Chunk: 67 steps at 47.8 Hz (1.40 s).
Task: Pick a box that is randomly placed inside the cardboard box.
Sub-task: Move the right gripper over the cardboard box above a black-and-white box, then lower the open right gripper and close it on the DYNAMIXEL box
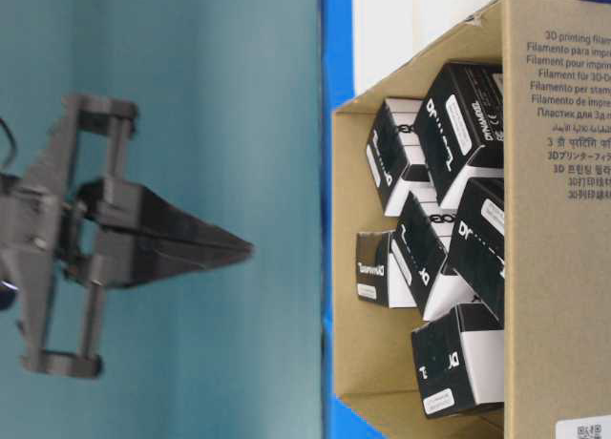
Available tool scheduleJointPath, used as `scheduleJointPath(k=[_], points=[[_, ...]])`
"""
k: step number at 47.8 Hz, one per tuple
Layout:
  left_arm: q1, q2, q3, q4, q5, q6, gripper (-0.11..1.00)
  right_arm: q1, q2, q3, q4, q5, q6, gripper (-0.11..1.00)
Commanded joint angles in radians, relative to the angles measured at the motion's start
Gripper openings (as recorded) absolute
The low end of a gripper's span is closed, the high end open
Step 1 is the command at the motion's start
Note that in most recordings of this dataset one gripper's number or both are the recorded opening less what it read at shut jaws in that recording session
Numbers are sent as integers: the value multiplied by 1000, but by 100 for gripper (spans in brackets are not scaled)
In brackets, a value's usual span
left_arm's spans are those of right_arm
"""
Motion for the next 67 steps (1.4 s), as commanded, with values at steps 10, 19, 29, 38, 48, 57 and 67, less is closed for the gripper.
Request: scheduleJointPath(k=[10,19,29,38,48,57,67], points=[[0,3,-12,3,2,3,-7,2,3,37,-8,-91,-31,15],[-8,2,-12,3,6,2,-7,0,2,74,-3,-98,-18,52],[-11,5,-11,3,11,3,-7,-20,14,94,-3,-112,21,99],[-14,3,-9,3,25,2,-7,-25,29,94,-3,-146,31,99],[-15,2,-11,3,31,2,-7,-21,60,100,-5,-163,72,99],[-15,2,-11,3,32,2,-7,-15,95,101,-8,-216,91,99],[-15,3,-9,3,31,2,-7,-23,120,120,-18,-219,95,99]])
